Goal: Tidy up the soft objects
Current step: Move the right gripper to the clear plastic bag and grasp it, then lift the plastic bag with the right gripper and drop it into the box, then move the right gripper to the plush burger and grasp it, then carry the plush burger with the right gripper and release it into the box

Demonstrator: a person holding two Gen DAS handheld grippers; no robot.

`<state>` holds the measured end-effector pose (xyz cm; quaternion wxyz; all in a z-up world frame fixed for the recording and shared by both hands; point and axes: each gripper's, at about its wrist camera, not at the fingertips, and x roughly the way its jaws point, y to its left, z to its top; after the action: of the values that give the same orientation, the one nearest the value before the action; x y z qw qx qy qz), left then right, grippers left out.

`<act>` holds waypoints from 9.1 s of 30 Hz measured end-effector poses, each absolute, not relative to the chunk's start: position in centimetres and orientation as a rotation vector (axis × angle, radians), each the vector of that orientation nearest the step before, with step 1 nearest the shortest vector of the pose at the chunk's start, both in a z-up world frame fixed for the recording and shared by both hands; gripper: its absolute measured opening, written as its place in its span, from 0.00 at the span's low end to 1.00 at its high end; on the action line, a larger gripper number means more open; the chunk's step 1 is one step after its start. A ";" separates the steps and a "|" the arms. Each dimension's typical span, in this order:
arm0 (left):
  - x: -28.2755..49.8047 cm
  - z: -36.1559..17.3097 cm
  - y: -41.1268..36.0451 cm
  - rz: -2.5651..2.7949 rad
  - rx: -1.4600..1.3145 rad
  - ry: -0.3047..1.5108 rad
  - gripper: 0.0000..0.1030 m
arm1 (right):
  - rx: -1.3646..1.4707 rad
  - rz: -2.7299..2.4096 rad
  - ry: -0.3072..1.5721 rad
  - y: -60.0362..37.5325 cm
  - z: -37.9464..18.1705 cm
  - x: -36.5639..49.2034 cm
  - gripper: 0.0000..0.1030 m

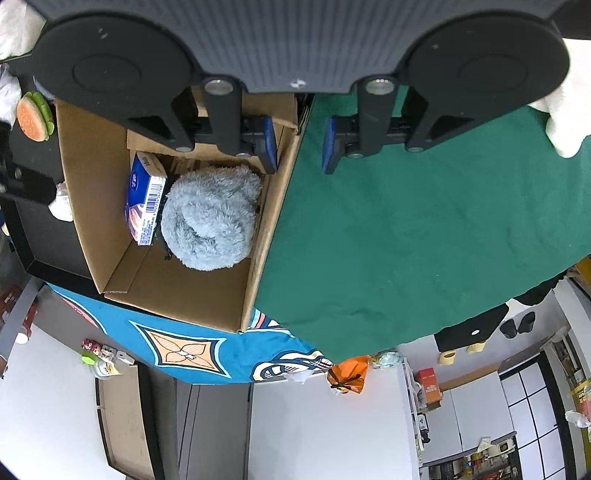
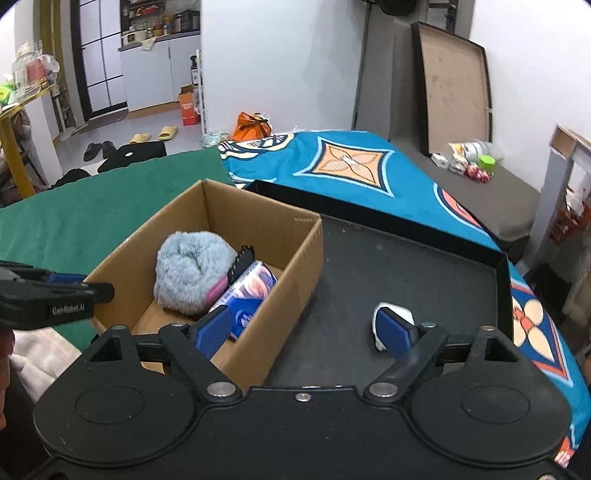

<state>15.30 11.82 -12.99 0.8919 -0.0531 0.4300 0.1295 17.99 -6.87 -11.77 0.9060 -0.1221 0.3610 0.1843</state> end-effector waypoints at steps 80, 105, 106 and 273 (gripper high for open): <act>19.2 -13.2 3.8 0.324 0.345 1.026 0.70 | 0.175 0.109 0.939 -25.0 -21.0 17.1 0.41; 18.3 -12.4 4.7 0.315 0.314 1.002 0.70 | 0.122 0.171 0.896 -23.1 -19.3 16.8 0.19; 18.2 -12.4 4.8 0.316 0.310 1.000 0.70 | 0.123 0.174 0.892 -23.0 -19.0 16.9 0.19; 17.7 -11.9 4.8 0.322 0.349 0.977 0.70 | 0.173 0.184 0.827 -19.1 -18.0 18.2 0.32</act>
<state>17.69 4.79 -11.88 0.8561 0.1658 0.4648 0.1534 18.19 -19.12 -18.04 0.9080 0.0837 0.4007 0.0893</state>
